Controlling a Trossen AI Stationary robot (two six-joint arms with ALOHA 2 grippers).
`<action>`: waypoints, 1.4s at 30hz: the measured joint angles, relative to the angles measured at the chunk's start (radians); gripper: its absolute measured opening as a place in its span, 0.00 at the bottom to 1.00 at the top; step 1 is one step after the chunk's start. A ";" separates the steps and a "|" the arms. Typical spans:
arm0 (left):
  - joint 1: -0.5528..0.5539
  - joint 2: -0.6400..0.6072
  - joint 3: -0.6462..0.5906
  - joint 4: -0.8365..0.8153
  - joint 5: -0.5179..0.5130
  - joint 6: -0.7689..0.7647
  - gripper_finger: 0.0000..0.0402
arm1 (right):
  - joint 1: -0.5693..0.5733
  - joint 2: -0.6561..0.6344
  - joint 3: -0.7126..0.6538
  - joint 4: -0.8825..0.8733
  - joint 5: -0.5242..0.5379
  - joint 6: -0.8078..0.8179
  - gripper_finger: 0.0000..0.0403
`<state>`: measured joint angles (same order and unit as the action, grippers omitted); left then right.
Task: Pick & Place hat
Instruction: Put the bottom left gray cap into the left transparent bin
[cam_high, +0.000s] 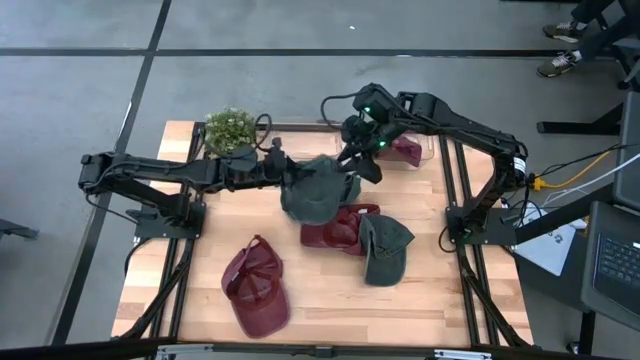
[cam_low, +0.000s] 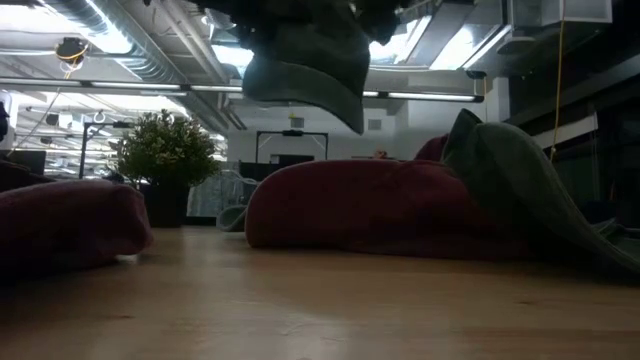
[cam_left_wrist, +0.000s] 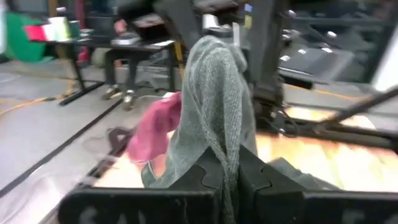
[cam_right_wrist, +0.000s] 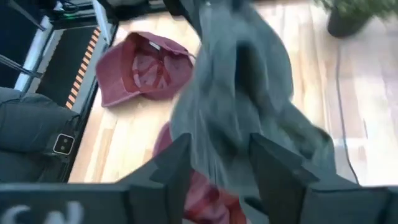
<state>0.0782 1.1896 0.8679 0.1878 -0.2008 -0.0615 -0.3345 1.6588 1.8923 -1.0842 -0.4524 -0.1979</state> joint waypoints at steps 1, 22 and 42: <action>-0.002 -0.011 0.000 -0.005 -0.034 -0.020 0.01 | -0.004 -0.002 0.000 -0.004 0.020 0.008 0.45; 0.062 -0.054 0.001 0.146 -0.355 -0.311 0.01 | -0.015 0.020 0.000 0.330 0.232 0.167 0.63; 0.150 -0.053 0.001 0.153 -0.356 -0.295 0.01 | -0.019 0.095 0.000 0.510 0.479 0.187 0.84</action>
<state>0.2278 1.1362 0.8684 0.3408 -0.5573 -0.3560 -0.3534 1.7538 1.8923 -0.5743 0.0265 -0.0107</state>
